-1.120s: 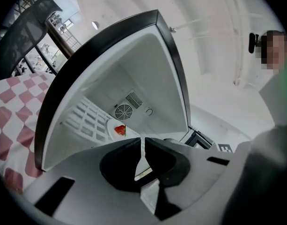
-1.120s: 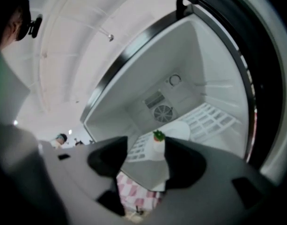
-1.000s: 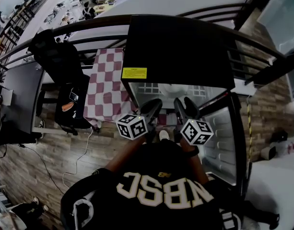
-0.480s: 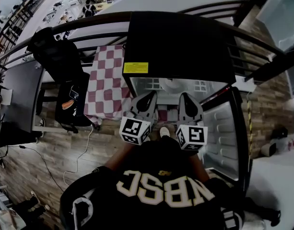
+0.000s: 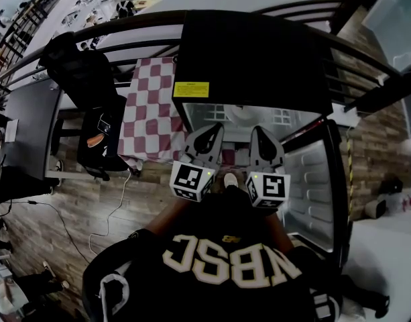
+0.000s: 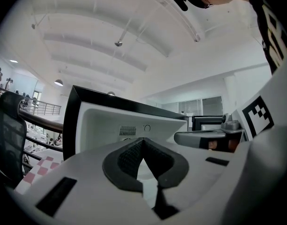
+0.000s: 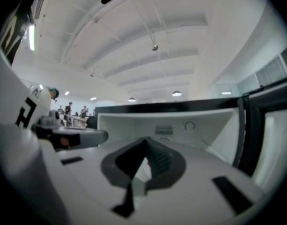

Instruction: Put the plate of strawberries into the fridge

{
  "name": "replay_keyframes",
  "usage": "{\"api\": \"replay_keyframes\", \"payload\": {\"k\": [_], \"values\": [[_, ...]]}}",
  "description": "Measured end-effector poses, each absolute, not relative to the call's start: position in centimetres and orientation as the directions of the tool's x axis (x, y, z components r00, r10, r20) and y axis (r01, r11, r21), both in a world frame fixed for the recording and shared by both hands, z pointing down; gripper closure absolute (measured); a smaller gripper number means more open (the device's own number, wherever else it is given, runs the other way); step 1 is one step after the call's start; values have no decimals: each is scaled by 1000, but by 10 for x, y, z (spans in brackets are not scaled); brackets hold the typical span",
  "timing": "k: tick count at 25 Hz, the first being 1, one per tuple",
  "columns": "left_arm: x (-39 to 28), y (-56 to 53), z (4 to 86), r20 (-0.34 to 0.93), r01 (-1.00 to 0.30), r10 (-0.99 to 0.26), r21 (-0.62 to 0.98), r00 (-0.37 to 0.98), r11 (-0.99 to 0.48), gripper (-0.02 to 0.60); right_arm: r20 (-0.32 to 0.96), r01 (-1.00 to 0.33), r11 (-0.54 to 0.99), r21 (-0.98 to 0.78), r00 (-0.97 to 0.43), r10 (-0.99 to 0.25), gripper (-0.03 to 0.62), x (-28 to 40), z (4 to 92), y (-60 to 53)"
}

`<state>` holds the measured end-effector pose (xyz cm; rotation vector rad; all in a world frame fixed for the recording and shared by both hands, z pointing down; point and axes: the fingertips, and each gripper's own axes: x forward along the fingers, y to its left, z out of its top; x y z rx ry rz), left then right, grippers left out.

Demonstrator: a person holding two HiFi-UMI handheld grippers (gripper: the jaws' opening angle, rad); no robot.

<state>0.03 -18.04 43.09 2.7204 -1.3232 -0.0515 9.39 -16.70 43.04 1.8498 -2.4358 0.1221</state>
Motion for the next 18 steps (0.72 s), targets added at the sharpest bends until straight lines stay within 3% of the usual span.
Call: {"api": "replay_keyframes", "payload": {"k": [18], "values": [[10,-193,462,82,-786,-785,155,614,-599,565,157,-966,257,-40,-260,-953,574,107,453,-184]]}}
